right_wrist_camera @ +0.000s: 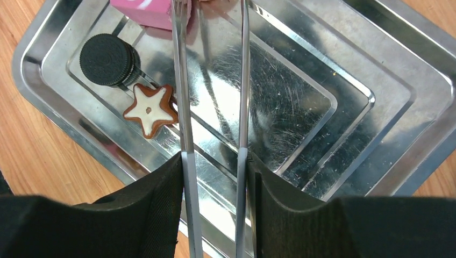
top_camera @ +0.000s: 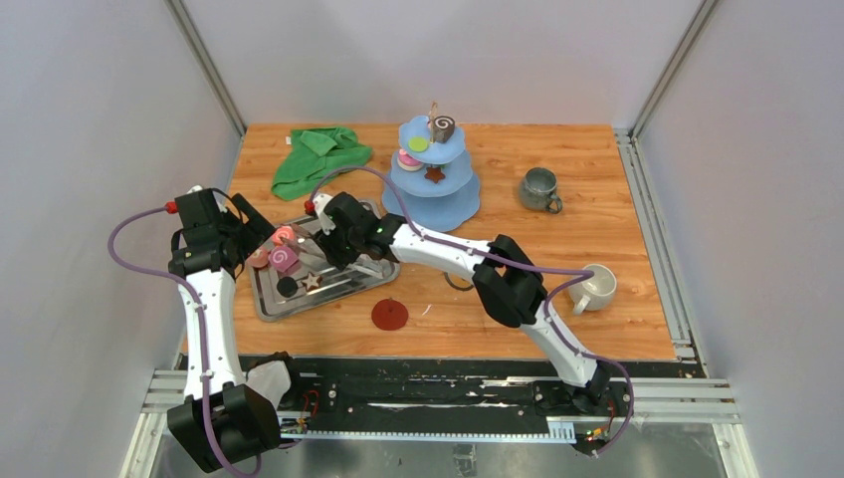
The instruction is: Serve the afternoon tea
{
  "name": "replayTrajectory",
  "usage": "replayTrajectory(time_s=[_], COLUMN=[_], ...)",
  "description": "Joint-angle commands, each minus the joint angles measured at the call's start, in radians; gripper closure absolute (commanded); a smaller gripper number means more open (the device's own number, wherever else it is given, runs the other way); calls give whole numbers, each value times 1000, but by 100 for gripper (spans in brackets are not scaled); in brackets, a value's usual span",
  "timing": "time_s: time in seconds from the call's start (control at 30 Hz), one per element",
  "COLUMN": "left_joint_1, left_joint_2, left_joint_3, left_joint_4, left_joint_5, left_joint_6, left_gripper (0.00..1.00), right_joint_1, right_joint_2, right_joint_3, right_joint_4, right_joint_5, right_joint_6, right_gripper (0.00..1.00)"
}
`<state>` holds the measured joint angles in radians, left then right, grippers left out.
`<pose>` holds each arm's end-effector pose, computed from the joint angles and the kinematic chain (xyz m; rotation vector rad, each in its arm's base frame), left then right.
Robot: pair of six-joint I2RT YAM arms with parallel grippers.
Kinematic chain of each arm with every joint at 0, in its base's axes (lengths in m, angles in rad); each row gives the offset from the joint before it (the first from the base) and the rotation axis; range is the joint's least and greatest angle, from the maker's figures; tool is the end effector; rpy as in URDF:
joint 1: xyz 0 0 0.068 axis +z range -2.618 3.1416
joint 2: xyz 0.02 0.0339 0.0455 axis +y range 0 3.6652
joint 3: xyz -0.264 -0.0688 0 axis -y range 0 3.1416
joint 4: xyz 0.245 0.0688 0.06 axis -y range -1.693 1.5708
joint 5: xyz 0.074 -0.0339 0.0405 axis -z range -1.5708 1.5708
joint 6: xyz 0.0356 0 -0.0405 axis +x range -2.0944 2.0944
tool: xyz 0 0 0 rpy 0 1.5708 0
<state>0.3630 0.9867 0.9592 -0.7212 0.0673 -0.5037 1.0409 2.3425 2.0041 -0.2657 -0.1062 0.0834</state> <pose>0.1889 0.0692 0.3124 -0.9441 2.1215 -0.1491 0.2723 0.4723 0.2158 -1.1025 1.9866 0.7375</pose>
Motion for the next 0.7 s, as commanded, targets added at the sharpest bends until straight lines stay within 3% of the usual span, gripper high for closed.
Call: replayTrajectory(time_s=[0.0, 0.17, 0.47, 0.67], left_joint_1=[-4, -4, -4, -4], left_joint_2=[-9, -8, -13, -13], left_joint_3=[12, 12, 13, 15], left_joint_4=[1, 0, -1, -1], left_joint_5=[6, 8, 11, 13], left_joint_6=[17, 17, 16, 14], left_gripper=[11, 11, 11, 11], right_joint_1=[11, 12, 11, 7], right_joint_2=[11, -7, -112, -247], right_joint_3=[44, 16, -77, -228], right_joint_4=[-7, 2, 37, 57], right_joint_5=[26, 34, 56, 88], right_joint_6=[12, 17, 15, 4], right_gripper=[57, 66, 99, 99])
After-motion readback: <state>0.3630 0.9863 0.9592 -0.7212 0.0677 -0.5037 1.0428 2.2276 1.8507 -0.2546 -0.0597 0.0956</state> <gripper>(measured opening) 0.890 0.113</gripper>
